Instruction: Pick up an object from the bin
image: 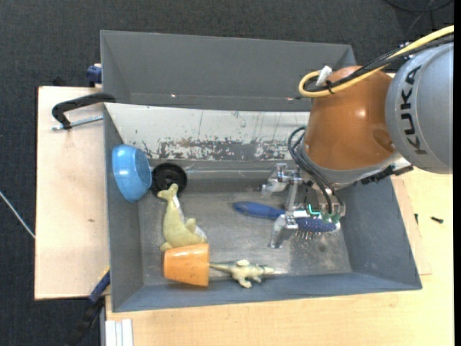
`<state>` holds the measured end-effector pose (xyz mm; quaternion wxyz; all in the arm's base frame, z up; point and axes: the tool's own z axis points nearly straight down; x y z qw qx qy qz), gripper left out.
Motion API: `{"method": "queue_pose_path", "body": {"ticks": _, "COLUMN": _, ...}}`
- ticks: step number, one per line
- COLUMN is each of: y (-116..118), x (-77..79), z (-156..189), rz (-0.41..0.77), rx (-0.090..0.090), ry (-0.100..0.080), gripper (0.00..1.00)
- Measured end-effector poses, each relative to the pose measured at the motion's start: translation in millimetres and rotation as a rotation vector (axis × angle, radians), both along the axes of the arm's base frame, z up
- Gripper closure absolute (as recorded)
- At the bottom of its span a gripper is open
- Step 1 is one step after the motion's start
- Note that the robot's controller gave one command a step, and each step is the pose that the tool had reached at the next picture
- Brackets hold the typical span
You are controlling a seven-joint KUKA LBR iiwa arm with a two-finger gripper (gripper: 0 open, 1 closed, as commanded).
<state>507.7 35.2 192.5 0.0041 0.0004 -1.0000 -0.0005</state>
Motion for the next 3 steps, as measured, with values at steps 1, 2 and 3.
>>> {"method": "queue_pose_path", "body": {"ticks": 1, "y": -21, "x": 26.3, "z": -110, "rz": -0.524, "rx": -0.003, "ry": -0.002, "gripper": 0.00}}
{"method": "queue_pose_path", "body": {"ticks": 2, "y": -20, "x": 27.5, "z": -108, "rz": -0.522, "rx": -0.002, "ry": -0.007, "gripper": 1.00}}
{"method": "queue_pose_path", "body": {"ticks": 3, "y": -27, "x": 48.1, "z": 19, "rz": -0.504, "rx": 0.001, "ry": -0.020, "gripper": 1.00}}
